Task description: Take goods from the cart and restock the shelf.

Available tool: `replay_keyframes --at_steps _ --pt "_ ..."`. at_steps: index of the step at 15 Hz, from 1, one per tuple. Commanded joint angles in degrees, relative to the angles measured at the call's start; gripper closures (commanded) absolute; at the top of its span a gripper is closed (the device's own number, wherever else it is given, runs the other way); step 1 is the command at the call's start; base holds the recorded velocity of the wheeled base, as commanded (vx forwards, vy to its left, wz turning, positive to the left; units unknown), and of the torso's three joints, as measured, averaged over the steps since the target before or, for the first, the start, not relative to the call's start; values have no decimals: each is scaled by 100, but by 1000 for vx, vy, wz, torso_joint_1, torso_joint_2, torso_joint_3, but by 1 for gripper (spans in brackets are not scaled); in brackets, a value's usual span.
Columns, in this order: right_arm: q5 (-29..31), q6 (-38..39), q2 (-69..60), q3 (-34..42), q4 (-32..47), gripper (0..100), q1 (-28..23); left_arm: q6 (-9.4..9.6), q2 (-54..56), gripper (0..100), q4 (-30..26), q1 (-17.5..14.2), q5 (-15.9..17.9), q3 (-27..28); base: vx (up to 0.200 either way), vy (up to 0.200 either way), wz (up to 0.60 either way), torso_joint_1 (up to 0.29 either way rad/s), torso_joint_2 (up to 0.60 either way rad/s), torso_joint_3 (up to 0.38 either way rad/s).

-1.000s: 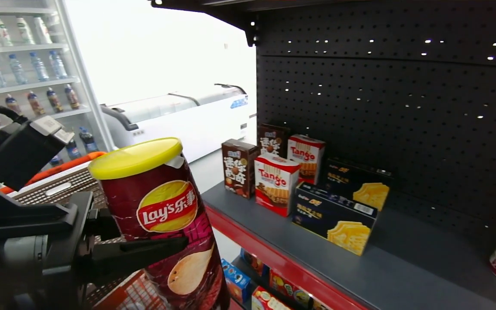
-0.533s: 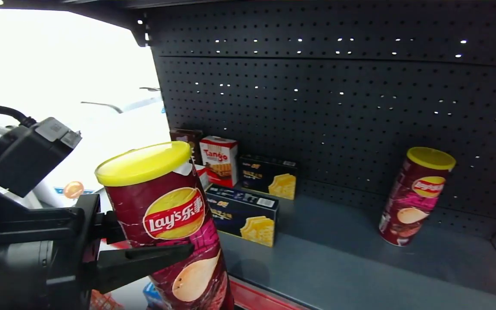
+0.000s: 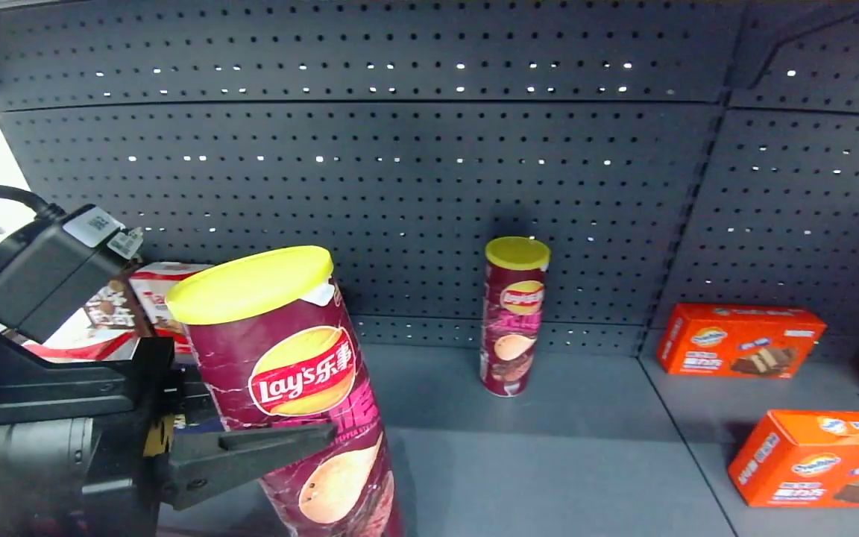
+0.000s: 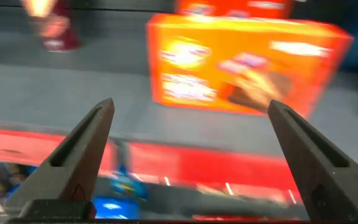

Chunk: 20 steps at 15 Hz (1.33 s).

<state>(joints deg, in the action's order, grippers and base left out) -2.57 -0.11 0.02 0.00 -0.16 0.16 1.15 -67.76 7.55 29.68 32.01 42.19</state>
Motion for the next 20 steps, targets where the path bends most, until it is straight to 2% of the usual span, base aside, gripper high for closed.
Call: replay_keyframes --at_steps 1,10,11,12,13,14,15,16,19,20 --pt "2 2 -2 0 -2 0 2 0 -10 100 1 -6 -2 -9 0 0 0 0 0 0" --pt "-33 -24 6 0 7 0 19 -9 17 100 1 -50 -11 -62 0 0 0 0 0 0" --pt "-24 -33 24 -202 -37 0 11 -9 17 100 1 -50 -11 -53 0 0 0 0 0 0" --pt "20 37 358 -861 -28 0 54 -9 17 100 1 -50 -2 -18 0 0 0 0 0 0" --pt "-6 714 2107 -2355 165 0 81 0 -18 100 10 -15 -2 -44 0 0 0 0 0 0" --pt "-402 670 2204 -2804 236 0 204 0 -27 100 98 2 7 -80 0 0 0 0 0 0" --pt "-833 424 2292 -2795 315 0 318 0 -18 100 116 11 -2 -88 0 0 0 0 0 0" --pt "-973 108 2441 -2813 332 0 309 -9 -18 100 116 2 -2 -80 0 0 0 0 0 0" --pt "-1105 46 3056 -2856 288 0 424 -9 -18 100 98 -15 -2 -88 0 0 0 0 0 0" --pt "-1272 46 3337 -2962 280 0 678 -9 -27 100 89 -6 -2 -88 0 0 0 0 0 0"
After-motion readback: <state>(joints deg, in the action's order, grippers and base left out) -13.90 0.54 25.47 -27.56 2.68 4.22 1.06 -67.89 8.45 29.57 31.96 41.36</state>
